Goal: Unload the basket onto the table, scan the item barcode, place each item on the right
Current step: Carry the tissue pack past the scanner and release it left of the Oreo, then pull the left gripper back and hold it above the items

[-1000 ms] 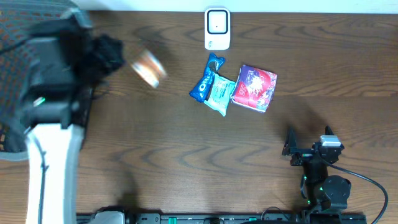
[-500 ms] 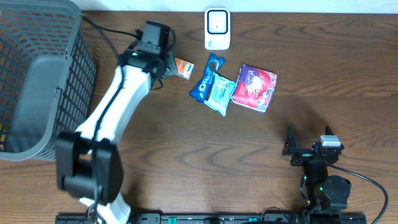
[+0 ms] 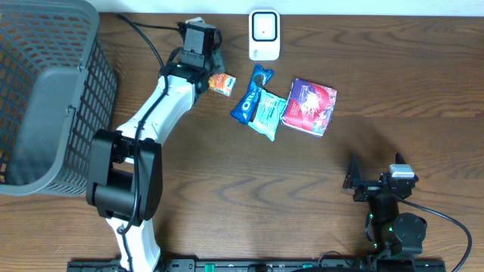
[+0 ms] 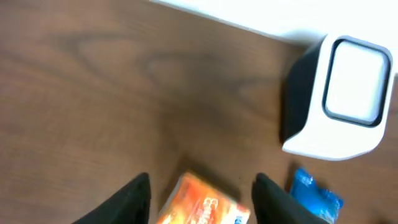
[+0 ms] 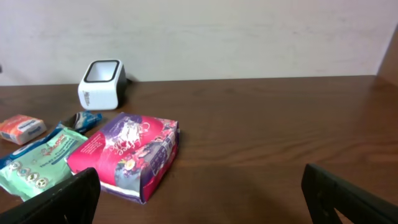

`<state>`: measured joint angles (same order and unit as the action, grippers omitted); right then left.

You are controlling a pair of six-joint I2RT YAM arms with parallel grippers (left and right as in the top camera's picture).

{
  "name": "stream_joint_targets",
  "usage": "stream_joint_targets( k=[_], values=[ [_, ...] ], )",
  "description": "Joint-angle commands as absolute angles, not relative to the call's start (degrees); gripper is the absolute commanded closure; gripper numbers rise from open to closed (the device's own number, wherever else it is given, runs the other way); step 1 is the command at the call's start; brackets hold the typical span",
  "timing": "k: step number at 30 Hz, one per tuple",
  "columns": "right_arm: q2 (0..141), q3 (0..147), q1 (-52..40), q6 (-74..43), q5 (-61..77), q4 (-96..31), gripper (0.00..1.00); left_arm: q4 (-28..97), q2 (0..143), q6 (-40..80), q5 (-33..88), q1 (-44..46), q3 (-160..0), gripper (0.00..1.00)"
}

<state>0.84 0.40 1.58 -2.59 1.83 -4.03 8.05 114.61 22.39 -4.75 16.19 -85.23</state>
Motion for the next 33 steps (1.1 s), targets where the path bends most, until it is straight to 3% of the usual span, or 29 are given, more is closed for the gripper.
stream_joint_targets(
  k=[1,9,18,24,31,33],
  values=[
    [0.64,0.32,1.83,-3.36,1.83,-4.27,0.01,6.22,118.78,17.3,-5.67,15.88,-85.3,0.46],
    [0.64,0.32,1.83,-3.36,1.83,-4.27,0.01,5.26,126.3,17.19,-4.91,15.57,-85.3,0.46],
    [0.64,0.32,1.83,-3.36,1.85,-4.27,0.01,7.73,127.98,18.09,7.03,15.84,-85.3,0.46],
    [0.64,0.32,1.83,-3.36,1.85,-4.27,0.01,14.76,125.47,19.97,12.34,16.05,-85.3,0.59],
    [0.64,0.32,1.83,-3.36,1.83,-4.27,0.01,18.39,117.6,21.28,18.13,16.1,-85.3,0.59],
    [0.64,0.32,1.83,-3.36,1.83,-4.27,0.01,18.39,114.91,21.26,21.65,16.1,-85.3,0.53]
  ],
)
